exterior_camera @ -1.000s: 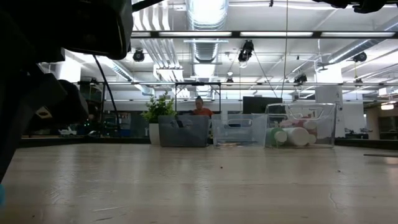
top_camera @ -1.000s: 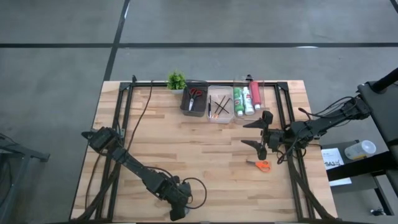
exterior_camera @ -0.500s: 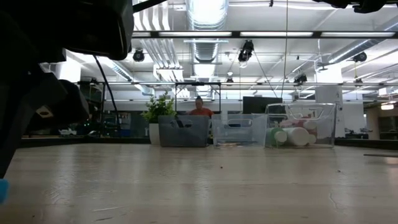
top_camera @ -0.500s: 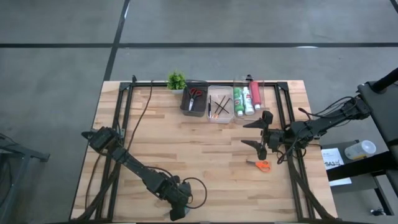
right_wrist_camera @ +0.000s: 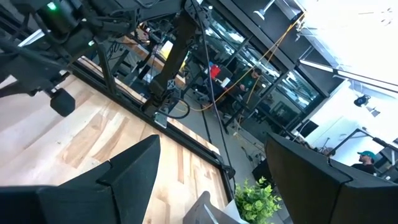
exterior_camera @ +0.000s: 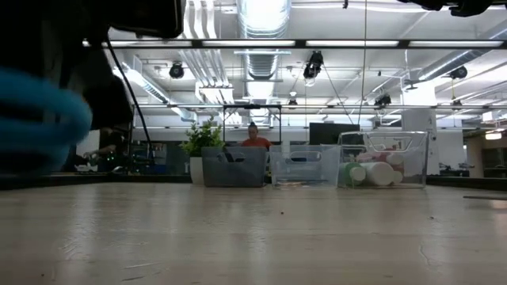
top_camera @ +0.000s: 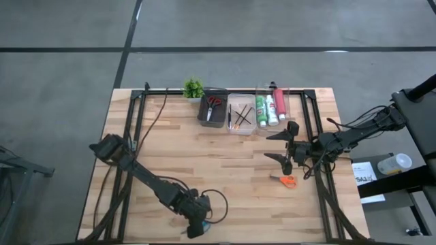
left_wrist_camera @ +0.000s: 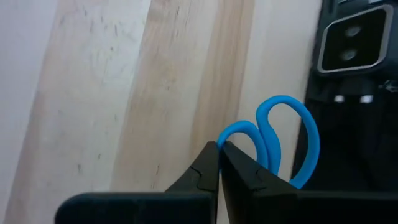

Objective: Pick & Place Paint Supplies
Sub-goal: Put the blue scissors into the black bin

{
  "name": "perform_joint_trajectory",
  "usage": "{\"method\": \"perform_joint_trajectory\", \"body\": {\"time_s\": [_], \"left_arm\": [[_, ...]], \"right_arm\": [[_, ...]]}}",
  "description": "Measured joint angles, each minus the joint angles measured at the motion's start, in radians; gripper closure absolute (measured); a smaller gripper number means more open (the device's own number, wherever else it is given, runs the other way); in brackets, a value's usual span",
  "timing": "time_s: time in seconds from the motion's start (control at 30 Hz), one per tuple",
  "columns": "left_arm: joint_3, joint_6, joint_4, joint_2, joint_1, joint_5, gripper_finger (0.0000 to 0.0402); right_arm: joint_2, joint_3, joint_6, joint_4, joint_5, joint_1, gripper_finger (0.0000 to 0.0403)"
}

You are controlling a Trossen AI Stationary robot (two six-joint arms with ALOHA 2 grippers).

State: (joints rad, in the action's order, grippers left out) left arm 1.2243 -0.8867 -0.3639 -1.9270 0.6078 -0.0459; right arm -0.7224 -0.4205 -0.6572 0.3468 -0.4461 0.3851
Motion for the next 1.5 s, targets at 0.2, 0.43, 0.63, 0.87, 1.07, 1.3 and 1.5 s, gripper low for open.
{"method": "perform_joint_trajectory", "body": {"time_s": [0.2, 0.43, 0.63, 0.87, 1.07, 1.3, 1.5], "left_arm": [[-0.001, 0.002, -0.027, 0.064, -0.010, 0.001, 0.0393], [-0.001, 0.110, -0.024, 0.157, -0.030, 0.034, 0.0393], [-0.001, 0.232, -0.024, 0.271, -0.065, 0.102, 0.0393], [-0.004, 0.308, -0.030, 0.380, -0.110, 0.280, 0.0393], [-0.037, 0.307, -0.024, 0.411, -0.189, 0.294, 0.0393], [-0.142, 0.224, 0.014, 0.409, -0.320, 0.321, 0.0393], [-0.270, 0.226, 0.266, 0.409, -0.430, 0.325, 0.0378]], "right_arm": [[0.000, 0.000, 0.000, 0.000, 0.000, 0.001, 0.0115], [0.000, 0.000, 0.000, 0.000, 0.000, 0.001, 0.0115], [0.000, 0.000, 0.000, 0.000, 0.000, 0.001, 0.0115], [0.000, 0.000, 0.000, 0.000, 0.000, 0.001, 0.0115], [0.000, 0.000, 0.000, 0.000, 0.000, 0.001, 0.0115], [0.000, 0.000, -0.001, 0.000, 0.000, 0.000, 0.0115], [0.000, 0.000, 0.000, 0.000, 0.000, 0.000, 0.0115]]}}
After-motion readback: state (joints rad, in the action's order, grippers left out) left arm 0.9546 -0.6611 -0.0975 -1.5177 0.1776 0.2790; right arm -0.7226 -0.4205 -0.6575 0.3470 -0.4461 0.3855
